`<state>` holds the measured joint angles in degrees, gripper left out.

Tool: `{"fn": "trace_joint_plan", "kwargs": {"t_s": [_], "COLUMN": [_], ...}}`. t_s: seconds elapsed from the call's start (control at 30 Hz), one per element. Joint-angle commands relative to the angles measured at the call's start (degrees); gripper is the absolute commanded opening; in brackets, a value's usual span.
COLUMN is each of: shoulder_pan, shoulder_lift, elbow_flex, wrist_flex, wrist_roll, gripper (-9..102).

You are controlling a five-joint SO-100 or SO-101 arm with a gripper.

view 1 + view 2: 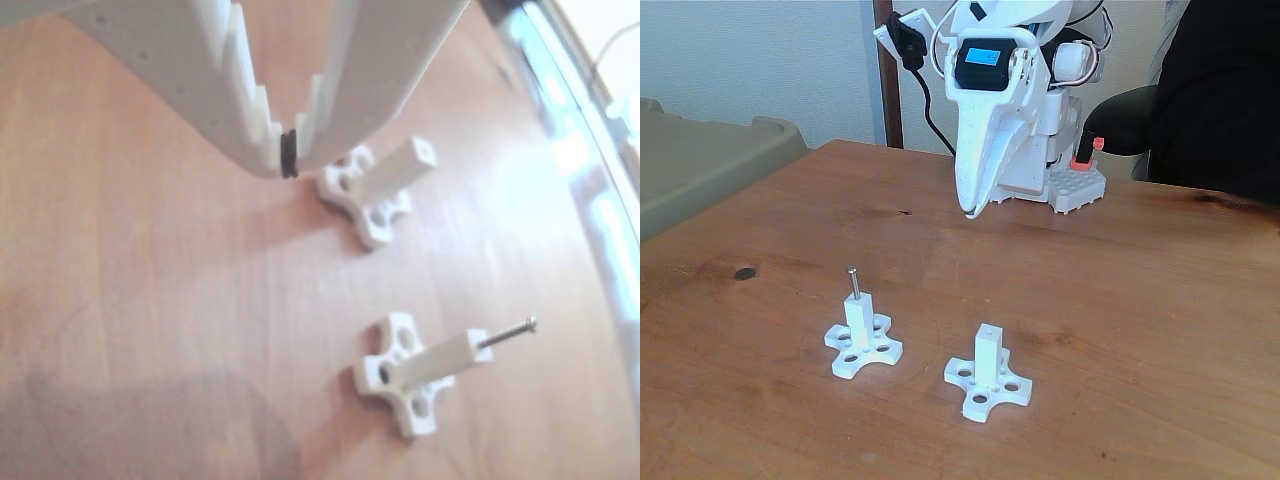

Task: Grab the screw and set it in the hole.

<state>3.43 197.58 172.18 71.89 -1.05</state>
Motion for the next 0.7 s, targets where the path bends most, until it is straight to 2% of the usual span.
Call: {"fn": "trace_joint_plan", "kwargs": {"t_s": [0.0,0.67], "shoulder_pan": [-0.53,0.88], "shoulder_lift": [0.09,-18.37], "elbow_flex": [-0.53,-13.62], "wrist_flex": [3.08,-0.26], "wrist_roll": [-0.18,-0.62], "gripper": [-4,-4]}}
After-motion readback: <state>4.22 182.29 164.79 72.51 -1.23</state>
